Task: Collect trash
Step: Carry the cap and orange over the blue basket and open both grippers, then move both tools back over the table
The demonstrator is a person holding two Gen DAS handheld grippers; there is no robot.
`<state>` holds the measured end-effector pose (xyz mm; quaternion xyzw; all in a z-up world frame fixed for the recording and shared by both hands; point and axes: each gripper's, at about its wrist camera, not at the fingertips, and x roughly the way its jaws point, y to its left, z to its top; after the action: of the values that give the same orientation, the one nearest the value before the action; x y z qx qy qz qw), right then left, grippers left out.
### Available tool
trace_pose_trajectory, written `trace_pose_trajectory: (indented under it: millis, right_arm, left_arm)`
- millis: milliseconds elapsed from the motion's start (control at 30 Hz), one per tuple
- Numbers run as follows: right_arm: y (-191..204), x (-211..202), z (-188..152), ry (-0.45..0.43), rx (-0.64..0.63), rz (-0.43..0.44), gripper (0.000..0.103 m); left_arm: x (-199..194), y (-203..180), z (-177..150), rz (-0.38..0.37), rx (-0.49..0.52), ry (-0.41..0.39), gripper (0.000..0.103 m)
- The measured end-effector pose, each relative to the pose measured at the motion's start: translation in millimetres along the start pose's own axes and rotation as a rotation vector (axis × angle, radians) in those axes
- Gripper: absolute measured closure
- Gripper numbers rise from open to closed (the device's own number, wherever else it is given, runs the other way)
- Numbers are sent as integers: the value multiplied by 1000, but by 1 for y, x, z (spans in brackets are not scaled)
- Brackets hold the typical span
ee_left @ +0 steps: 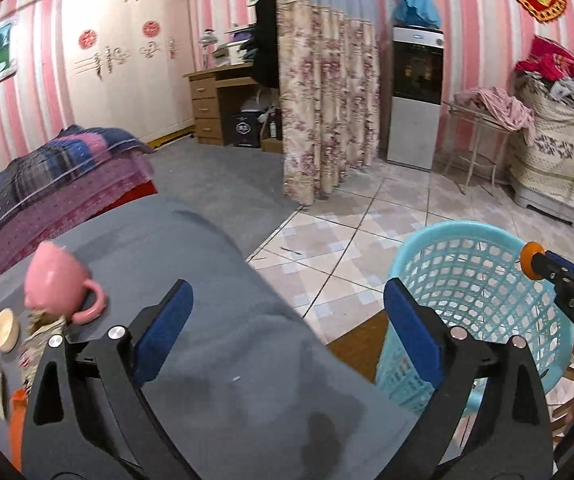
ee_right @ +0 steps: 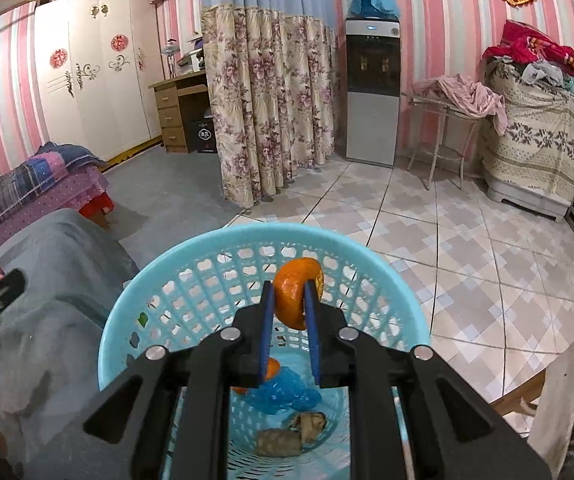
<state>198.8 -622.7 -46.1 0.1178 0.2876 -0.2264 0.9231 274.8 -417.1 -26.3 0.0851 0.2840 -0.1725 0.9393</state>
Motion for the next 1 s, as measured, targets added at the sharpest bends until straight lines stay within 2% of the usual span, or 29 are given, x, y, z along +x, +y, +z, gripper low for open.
trace_pose_trajectory:
  millis: [100,233,300,433,600,800,1000]
  right_arm:
    - [7,3,-1,1,1,8,83]
    - [19,-1,-1,-27,-24,18,37]
    - [22,-2,0,-31,-34,25,33]
    - [27,-7,0,-40,-40,23,17]
    - [34,-16,4,-62,-44,16,9]
    - [52,-36,7,-91,-91,18,7]
    - [71,-57,3,-85,-92,58,7]
  left_arm:
    - [-8,15,-4,20,-19,-10,9]
    - [-16,30,-8,33,-47,-11,9]
    - [-21,36,-10,46,-52,-15,9]
    - [-31,47,-13,63,-69,-18,9]
    - [-43,58,-16,91,-74,-30,8]
    - [-64,80,-23,128,-94,-39,6]
    - [-89,111,-35,179,-126,-36,6]
